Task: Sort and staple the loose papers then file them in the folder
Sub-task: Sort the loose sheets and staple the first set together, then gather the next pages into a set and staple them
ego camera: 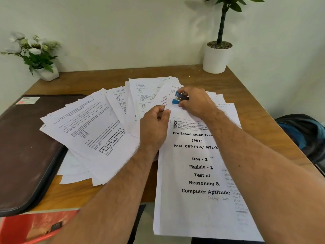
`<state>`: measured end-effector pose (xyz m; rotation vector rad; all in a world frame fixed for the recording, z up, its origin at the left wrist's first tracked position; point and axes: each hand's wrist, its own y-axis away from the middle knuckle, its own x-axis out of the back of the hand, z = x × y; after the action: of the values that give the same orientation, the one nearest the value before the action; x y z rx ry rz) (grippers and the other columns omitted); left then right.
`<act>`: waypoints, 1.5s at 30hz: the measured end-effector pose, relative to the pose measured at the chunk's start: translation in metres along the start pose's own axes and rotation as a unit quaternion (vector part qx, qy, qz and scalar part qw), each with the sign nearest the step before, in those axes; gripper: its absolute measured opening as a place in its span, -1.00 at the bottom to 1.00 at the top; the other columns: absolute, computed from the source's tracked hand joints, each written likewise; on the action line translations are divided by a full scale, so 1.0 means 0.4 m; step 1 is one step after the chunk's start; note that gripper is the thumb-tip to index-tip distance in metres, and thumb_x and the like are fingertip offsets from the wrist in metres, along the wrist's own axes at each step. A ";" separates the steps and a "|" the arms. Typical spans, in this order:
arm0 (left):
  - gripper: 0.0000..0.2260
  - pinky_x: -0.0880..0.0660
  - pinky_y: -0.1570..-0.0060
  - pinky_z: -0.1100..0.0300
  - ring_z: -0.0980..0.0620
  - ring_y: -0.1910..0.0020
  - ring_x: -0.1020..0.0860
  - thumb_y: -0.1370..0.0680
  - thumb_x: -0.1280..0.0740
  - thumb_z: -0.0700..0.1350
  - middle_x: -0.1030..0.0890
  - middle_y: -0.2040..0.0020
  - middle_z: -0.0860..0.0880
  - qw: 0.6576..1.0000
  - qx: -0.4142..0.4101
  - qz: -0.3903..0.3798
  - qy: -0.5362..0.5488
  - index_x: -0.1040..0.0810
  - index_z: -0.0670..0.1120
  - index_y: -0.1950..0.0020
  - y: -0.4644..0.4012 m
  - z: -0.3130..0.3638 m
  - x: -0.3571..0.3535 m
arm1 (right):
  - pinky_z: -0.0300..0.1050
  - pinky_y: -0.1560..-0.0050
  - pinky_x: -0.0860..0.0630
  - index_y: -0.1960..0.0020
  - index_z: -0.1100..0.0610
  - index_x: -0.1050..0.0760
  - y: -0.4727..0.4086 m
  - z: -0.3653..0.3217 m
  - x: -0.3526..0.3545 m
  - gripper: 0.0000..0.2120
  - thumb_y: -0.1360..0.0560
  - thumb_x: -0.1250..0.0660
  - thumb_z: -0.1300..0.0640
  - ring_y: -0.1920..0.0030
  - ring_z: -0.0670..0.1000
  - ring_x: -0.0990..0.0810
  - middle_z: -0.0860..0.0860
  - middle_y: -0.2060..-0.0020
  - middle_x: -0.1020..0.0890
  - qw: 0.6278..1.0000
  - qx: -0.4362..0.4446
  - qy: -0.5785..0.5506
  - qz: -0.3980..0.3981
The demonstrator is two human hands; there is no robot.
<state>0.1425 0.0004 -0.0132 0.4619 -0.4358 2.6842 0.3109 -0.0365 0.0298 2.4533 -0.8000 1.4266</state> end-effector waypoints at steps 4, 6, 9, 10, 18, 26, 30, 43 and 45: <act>-0.83 -0.41 0.24 0.31 0.14 0.19 -0.58 -0.66 -0.30 0.02 -0.69 0.07 0.04 1.000 -0.001 0.006 -0.010 -0.62 -0.04 -0.10 0.000 -0.005 0.001 | 0.00 -0.23 -0.52 -0.38 0.06 -0.52 -0.011 -0.026 -0.009 -0.52 -0.49 -0.50 0.12 -0.17 0.08 -0.58 0.05 -0.21 -0.64 0.999 0.023 0.033 0.000; -0.83 -0.47 0.23 0.27 0.14 0.16 -0.61 -0.66 -0.29 0.02 -0.70 0.07 0.05 1.000 0.001 0.007 -0.008 -0.61 -0.03 -0.09 -0.001 -0.004 0.002 | 0.01 -0.27 -0.51 -0.40 0.06 -0.51 -0.017 -0.033 -0.014 -0.51 -0.49 -0.49 0.10 -0.20 0.09 -0.57 0.05 -0.24 -0.63 0.998 0.022 0.057 -0.017; -0.82 -0.45 0.29 0.41 0.10 0.10 -0.64 -0.67 -0.28 0.02 -0.70 0.01 0.04 1.000 0.000 0.001 -0.018 -0.61 -0.04 -0.10 0.001 -0.005 -0.001 | 0.04 -0.33 -0.47 -0.42 0.07 -0.48 -0.015 -0.026 -0.023 -0.51 -0.52 -0.46 0.08 -0.26 0.09 -0.54 0.05 -0.29 -0.60 0.997 0.008 0.059 -0.045; -0.81 -0.43 0.30 0.44 0.10 0.09 -0.64 -0.67 -0.27 0.03 -0.70 -0.01 0.04 1.000 -0.001 0.002 -0.019 -0.61 -0.04 -0.11 0.001 -0.005 -0.001 | 0.05 -0.35 -0.46 -0.43 0.07 -0.48 -0.012 -0.023 -0.022 -0.52 -0.53 -0.44 0.06 -0.28 0.09 -0.53 0.04 -0.30 -0.60 0.998 0.010 0.048 -0.037; -0.82 -0.42 0.28 0.55 0.08 0.02 -0.61 -0.69 -0.26 -0.04 -0.67 -0.12 0.03 1.000 0.012 -0.002 -0.009 -0.60 -0.09 -0.16 -0.006 -0.018 0.000 | -0.19 -0.22 -0.24 -0.33 0.01 -0.56 0.064 0.026 0.001 -0.69 -0.60 -0.34 0.04 -0.29 0.09 -0.41 0.02 -0.26 -0.58 0.987 0.041 -0.026 0.152; -0.90 -0.58 -0.01 0.13 0.13 0.12 -0.65 -0.62 -0.34 -0.14 -0.71 0.12 0.10 0.988 0.071 -0.008 0.136 -0.65 -0.03 0.04 -0.030 -0.002 0.032 | -0.13 -0.35 -0.28 -0.41 0.01 -0.45 0.185 0.094 0.065 -0.54 -0.53 -0.43 0.04 -0.35 0.11 -0.38 0.08 -0.34 -0.42 0.982 -0.039 -0.082 0.166; -0.90 -0.59 -0.02 0.12 0.04 0.07 -0.65 -0.62 -0.35 -0.14 -0.72 0.09 0.05 0.986 0.062 0.004 0.155 -0.66 -0.02 0.04 -0.017 0.030 0.055 | -0.03 -0.43 -0.35 -0.49 0.03 -0.31 0.259 0.096 0.073 -0.36 -0.49 -0.48 0.03 -0.37 0.03 -0.37 0.03 -0.41 -0.28 0.972 -0.045 -0.124 0.192; -0.90 -0.48 0.40 0.41 0.13 0.25 -0.55 -0.65 -0.34 -0.13 -0.62 0.20 0.05 0.954 0.119 0.073 0.266 -0.61 -0.08 0.03 -0.003 0.193 0.134 | 0.13 -0.10 -0.61 -0.04 0.17 -0.67 0.388 0.093 0.177 -0.79 -0.56 -0.39 0.04 0.04 0.14 -0.73 0.09 0.03 -0.74 0.897 -0.112 -0.428 -0.015; -0.83 -0.56 0.32 0.29 0.04 0.22 -0.65 -0.66 -0.33 -0.05 -0.69 0.19 0.02 0.940 0.151 0.046 0.303 -0.63 -0.09 0.04 0.012 0.221 0.140 | 0.04 0.03 -0.65 -0.06 0.19 -0.65 0.407 0.084 0.202 -0.85 -0.59 -0.37 0.13 0.09 0.11 -0.74 0.09 0.06 -0.75 0.900 -0.107 -0.422 -0.013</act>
<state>0.1140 -0.0181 0.0859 -0.3252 0.1392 2.8034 0.2795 -0.2152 0.0650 2.8386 -0.9772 0.1637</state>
